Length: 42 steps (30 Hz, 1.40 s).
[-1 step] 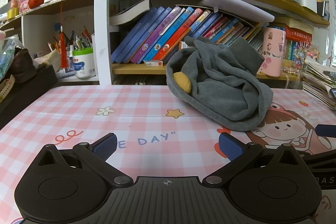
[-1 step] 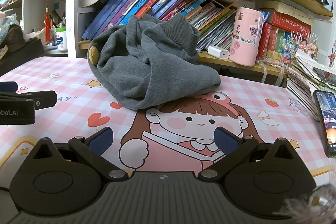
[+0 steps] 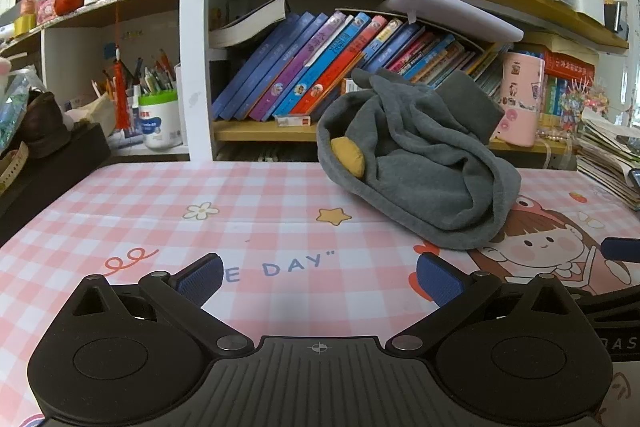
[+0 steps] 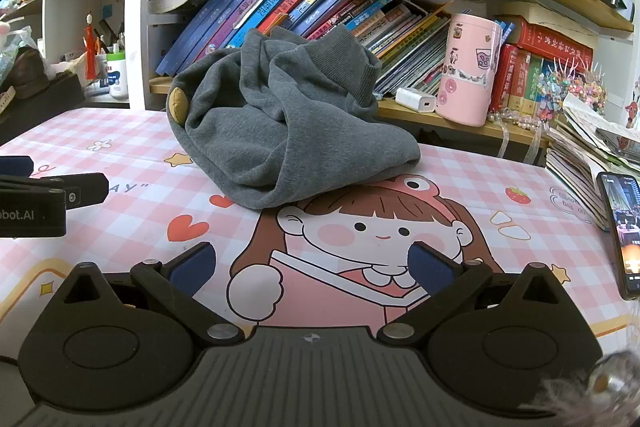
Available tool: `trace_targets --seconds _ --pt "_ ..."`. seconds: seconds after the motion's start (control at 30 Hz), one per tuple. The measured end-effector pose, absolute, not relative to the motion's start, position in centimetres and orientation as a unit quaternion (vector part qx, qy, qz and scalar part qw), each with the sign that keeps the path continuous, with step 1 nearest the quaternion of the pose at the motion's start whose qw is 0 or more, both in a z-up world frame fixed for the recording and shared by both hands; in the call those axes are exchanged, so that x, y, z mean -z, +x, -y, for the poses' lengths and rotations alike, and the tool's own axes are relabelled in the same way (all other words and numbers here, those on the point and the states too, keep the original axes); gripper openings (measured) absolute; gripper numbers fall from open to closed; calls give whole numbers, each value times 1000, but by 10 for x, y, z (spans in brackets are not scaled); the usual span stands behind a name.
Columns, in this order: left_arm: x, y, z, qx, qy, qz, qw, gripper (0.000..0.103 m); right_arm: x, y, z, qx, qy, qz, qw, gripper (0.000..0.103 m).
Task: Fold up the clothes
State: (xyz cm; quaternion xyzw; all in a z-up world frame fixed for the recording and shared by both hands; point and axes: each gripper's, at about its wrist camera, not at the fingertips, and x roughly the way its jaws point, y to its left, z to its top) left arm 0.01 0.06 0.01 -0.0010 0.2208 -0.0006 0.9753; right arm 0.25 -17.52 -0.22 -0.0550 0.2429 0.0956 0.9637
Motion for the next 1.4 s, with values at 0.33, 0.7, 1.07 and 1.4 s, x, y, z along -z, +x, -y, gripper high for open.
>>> trace_targets --seconds 0.33,0.7,1.07,1.4 --pt "-1 1 -6 9 -5 -221 975 103 2 3 175 -96 -57 -241 964 103" --pt "-1 1 -2 6 -3 -224 975 103 2 3 175 -96 -57 -241 964 103" --pt "-1 1 -1 6 -2 -223 975 103 2 3 174 -96 -58 -241 964 103" --pt "-1 0 0 5 -3 -224 975 103 2 3 174 -96 -58 -241 964 103"
